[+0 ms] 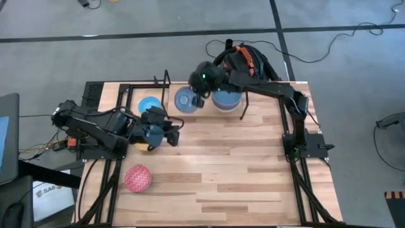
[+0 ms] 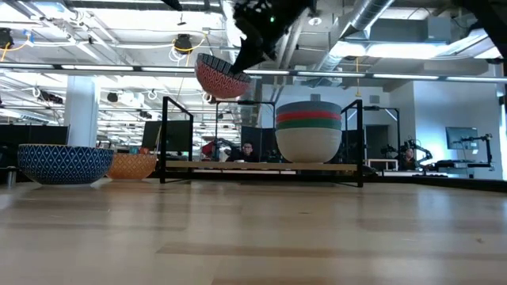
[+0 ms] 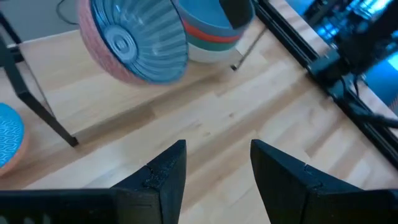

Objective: Place and stack bowls onto a shelf
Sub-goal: Put the small dark blue bowl on the shelf

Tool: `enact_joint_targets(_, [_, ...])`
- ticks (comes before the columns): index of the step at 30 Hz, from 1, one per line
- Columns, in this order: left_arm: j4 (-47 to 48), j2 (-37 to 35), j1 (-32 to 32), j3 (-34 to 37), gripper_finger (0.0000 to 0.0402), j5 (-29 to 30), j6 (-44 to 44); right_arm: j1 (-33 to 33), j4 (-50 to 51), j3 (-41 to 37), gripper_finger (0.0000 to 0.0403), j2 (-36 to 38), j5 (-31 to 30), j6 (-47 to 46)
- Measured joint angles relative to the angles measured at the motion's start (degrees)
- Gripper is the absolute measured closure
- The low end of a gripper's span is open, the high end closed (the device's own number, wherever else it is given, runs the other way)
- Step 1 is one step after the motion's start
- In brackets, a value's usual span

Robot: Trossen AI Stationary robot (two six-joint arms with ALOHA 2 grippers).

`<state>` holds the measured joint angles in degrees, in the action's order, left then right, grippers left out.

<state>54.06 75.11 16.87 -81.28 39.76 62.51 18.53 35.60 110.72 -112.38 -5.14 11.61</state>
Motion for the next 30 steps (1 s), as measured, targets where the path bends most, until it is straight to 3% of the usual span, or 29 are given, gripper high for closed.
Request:
enact_joint_targets(8, [0.26, -0.70, -6.26, 0.00, 0.0239, -0.79, 1.68, 6.55, -7.85, 0.94, 0.0371, -7.57, 6.68, 4.36])
enact_joint_targets(14, [0.46, -0.70, -10.92, 0.00, 0.0239, -6.17, 1.63, 8.68, -1.73, 7.96, 0.0370, -15.10, 6.59, 2.17])
enact_joint_targets(22, [0.75, -0.67, -13.60, 0.00, 0.0239, -8.24, 0.68, 9.55, 6.21, 18.31, 0.0368, -23.68, 6.70, 3.00])
enact_joint_targets(30, [1.64, -0.67, -15.60, 0.00, 0.0239, -9.70, -0.80, 10.20, 10.31, 19.34, 0.0368, -24.26, 5.70, 2.16])
